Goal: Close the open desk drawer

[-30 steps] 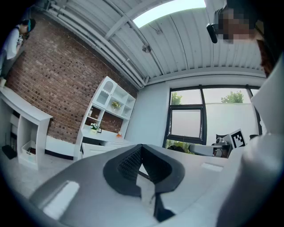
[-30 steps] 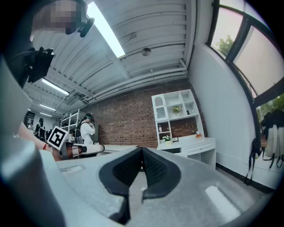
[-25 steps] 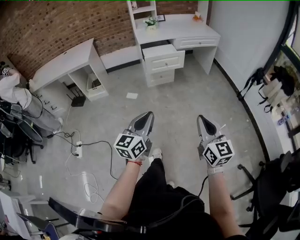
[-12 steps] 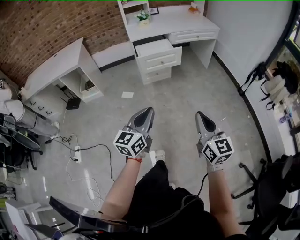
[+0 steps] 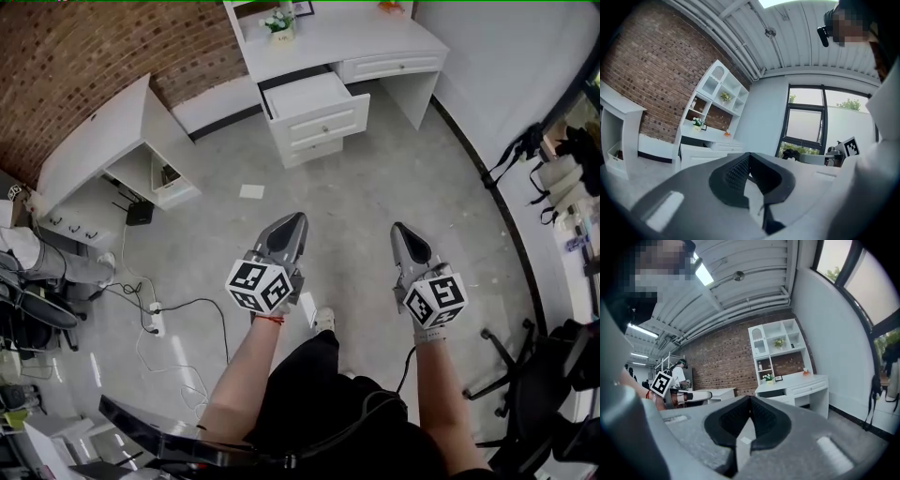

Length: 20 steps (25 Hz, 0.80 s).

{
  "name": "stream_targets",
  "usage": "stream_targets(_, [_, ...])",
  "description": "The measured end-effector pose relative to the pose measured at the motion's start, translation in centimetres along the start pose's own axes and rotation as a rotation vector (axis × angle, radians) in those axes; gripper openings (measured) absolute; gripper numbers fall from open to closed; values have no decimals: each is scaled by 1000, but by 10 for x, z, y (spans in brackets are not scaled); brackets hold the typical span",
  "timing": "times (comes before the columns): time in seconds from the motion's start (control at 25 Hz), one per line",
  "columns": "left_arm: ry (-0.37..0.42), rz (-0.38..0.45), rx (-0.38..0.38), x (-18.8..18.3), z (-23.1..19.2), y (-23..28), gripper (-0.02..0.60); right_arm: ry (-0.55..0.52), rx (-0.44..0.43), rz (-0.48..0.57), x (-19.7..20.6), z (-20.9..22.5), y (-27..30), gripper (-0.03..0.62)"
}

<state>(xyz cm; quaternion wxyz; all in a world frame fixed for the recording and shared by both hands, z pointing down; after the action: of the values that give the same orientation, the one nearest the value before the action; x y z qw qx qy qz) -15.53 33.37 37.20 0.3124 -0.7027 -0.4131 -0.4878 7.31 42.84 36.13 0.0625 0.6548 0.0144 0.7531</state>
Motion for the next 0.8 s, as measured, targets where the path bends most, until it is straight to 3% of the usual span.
stream_targets(0.48, [-11, -13, 2, -16, -89, 32, 2, 55, 17, 7, 3, -2, 96, 0])
stream_targets(0.8, [-33, -6, -19, -16, -109, 37, 2, 79, 12, -8, 5, 5, 121, 0])
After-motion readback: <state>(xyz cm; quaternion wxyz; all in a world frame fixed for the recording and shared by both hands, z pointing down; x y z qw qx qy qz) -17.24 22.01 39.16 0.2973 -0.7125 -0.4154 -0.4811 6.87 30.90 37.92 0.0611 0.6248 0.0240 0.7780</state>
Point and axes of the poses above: the fingertips, and each gripper's own axes: y forward along the fingers, z to its right, x out of its underside, the point moved 6 cm from there along -y, backward along the fingers, and after that the axes turned 11 degrees about x, right-handed, at the moved point
